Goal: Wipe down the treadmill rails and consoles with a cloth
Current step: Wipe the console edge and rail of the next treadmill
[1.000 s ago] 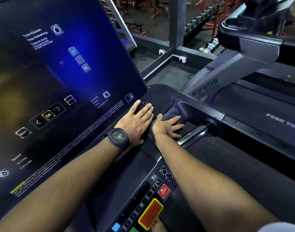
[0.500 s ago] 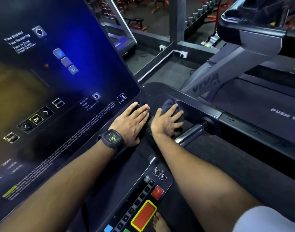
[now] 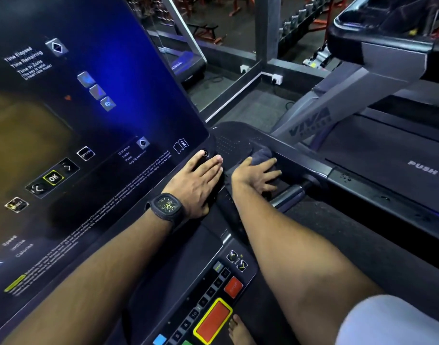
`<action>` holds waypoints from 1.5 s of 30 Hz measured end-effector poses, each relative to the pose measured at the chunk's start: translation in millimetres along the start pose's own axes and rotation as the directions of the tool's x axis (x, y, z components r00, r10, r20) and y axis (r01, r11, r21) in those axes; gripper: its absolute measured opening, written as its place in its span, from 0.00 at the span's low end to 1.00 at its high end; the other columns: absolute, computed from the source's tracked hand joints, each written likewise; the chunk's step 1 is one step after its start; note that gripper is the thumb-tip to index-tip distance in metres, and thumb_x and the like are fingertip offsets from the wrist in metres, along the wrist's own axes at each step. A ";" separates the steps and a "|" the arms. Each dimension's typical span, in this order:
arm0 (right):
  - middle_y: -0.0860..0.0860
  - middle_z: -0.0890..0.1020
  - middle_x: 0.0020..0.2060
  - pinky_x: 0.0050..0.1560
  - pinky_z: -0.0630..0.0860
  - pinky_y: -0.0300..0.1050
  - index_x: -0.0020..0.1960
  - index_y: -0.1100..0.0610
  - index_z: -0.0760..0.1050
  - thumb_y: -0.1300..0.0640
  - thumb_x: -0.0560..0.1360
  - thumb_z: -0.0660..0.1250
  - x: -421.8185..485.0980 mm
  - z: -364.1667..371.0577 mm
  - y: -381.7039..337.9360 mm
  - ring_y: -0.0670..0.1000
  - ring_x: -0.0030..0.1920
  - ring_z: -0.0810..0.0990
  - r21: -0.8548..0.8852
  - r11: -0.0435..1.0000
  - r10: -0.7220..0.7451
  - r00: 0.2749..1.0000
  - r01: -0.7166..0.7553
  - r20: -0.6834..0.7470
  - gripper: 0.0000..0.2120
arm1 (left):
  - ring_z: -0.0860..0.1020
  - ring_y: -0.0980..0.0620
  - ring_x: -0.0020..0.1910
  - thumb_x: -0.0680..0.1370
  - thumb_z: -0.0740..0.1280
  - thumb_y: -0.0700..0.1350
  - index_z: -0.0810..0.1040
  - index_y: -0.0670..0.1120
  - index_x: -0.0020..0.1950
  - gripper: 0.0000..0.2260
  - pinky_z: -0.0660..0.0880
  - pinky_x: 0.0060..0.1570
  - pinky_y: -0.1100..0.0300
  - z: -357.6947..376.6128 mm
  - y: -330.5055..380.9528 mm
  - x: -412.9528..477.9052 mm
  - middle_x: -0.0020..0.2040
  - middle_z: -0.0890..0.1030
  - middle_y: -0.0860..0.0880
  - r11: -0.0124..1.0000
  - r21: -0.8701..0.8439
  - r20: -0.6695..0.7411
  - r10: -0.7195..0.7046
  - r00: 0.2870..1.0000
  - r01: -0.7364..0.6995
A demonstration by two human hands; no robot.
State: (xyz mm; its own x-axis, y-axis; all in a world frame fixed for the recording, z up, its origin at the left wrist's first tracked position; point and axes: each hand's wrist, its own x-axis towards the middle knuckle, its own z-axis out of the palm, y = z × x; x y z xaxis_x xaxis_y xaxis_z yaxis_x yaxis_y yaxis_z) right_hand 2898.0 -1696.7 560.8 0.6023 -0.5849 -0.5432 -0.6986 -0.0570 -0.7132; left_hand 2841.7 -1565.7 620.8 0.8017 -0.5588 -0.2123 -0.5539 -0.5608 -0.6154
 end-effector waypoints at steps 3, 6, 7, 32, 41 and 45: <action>0.55 0.44 0.82 0.76 0.55 0.65 0.84 0.49 0.44 0.44 0.84 0.58 -27.2 7.4 12.7 0.70 0.79 0.49 0.026 0.996 0.084 0.995 -0.085 0.050 0.35 | 0.45 0.45 0.81 0.74 0.57 0.62 0.54 0.39 0.81 0.42 0.35 0.75 0.38 -0.2 0.1 0.4 0.81 0.54 0.41 1.000 0.001 0.005 0.007 1.000 -0.007; 0.53 0.43 0.82 0.73 0.57 0.70 0.83 0.48 0.43 0.43 0.83 0.58 -34.6 14.7 22.3 0.70 0.79 0.47 -0.085 0.992 -0.083 0.993 0.090 0.080 0.36 | 0.46 0.44 0.81 0.73 0.56 0.62 0.54 0.40 0.81 0.41 0.34 0.75 0.38 -0.1 -0.9 1.9 0.81 0.55 0.41 1.000 0.005 0.003 0.004 1.000 -0.004; 0.52 0.43 0.83 0.72 0.58 0.72 0.83 0.47 0.44 0.42 0.83 0.58 -26.4 12.9 18.4 0.70 0.79 0.47 -0.124 0.983 -0.132 0.989 0.139 0.066 0.35 | 0.46 0.44 0.81 0.74 0.56 0.62 0.54 0.40 0.81 0.41 0.33 0.75 0.38 -0.2 -1.0 2.2 0.81 0.55 0.41 1.000 0.004 0.006 0.008 1.000 -0.008; 0.57 0.49 0.82 0.74 0.61 0.62 0.83 0.55 0.47 0.48 0.82 0.62 -2.8 9.6 13.2 0.68 0.77 0.57 0.130 0.988 0.098 0.989 -0.083 -0.113 0.37 | 0.45 0.44 0.81 0.75 0.55 0.61 0.52 0.40 0.81 0.40 0.33 0.74 0.37 -1.5 0.1 1.5 0.82 0.52 0.41 1.000 0.013 0.005 -0.003 1.000 0.003; 0.60 0.47 0.82 0.74 0.61 0.62 0.83 0.57 0.44 0.47 0.82 0.61 -24.2 14.9 25.6 0.69 0.76 0.58 0.033 0.998 0.050 0.999 -0.050 0.001 0.38 | 0.43 0.44 0.81 0.75 0.56 0.61 0.50 0.40 0.81 0.41 0.32 0.74 0.36 -2.9 -0.8 1.8 0.82 0.50 0.40 1.000 0.000 0.021 0.001 1.000 -0.001; 0.55 0.47 0.82 0.72 0.61 0.70 0.83 0.51 0.45 0.41 0.83 0.58 -6.0 10.0 17.6 0.69 0.77 0.54 -0.115 0.976 -0.184 0.983 0.183 -0.005 0.36 | 0.45 0.45 0.81 0.74 0.57 0.62 0.52 0.40 0.81 0.42 0.34 0.74 0.36 -2.8 -0.8 2.0 0.82 0.51 0.41 1.000 0.000 0.017 0.000 1.000 0.000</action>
State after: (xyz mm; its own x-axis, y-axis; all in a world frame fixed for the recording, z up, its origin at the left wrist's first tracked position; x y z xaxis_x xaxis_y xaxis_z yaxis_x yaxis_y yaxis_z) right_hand 2885.9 -1686.1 547.0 0.7190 -0.5682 -0.4002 -0.6164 -0.2553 -0.7449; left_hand 2843.1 -1568.1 623.0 0.8052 -0.5487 -0.2252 -0.5541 -0.5606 -0.6154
